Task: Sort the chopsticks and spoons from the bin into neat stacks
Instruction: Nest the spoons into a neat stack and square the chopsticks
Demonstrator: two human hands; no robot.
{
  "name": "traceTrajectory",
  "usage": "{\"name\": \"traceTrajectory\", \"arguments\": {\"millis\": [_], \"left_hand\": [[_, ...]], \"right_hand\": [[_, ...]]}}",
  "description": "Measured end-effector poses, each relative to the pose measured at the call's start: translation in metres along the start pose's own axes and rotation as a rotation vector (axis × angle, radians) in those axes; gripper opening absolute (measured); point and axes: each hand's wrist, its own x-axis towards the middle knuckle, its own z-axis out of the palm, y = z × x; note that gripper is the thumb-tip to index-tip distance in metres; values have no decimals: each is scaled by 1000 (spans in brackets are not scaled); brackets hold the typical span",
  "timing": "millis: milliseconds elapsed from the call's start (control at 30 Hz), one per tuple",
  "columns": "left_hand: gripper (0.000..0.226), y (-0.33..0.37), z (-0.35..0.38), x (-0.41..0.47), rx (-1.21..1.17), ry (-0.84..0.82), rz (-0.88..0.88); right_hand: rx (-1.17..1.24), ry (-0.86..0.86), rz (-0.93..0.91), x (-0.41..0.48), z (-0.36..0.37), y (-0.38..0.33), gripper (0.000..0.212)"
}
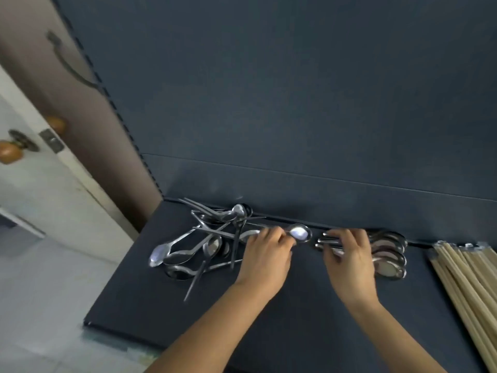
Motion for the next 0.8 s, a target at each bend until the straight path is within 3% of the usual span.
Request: {"name": "traceTrajectory", "arguments": {"millis": [200,333,433,567,800], "left_hand": [[23,-82,-51,-60,55,-59,-325],[34,-116,-58,-95,-110,-105,-540],[40,-118,-57,-108,-288,-190,-663],[35,-110,-55,-111,-329,-342,-726],[12,-121,-56,-119,-667,-328,-888]], "right_hand": [[23,-334,-39,-19,68,-65,28],[0,-445,-95,-28,97,-100,32],[-13,-472,-123,-24,112,-118,29],[-35,-470,-115,-21,120,-128,26],[-57,-471,-78,-24,121,-119,24]]}}
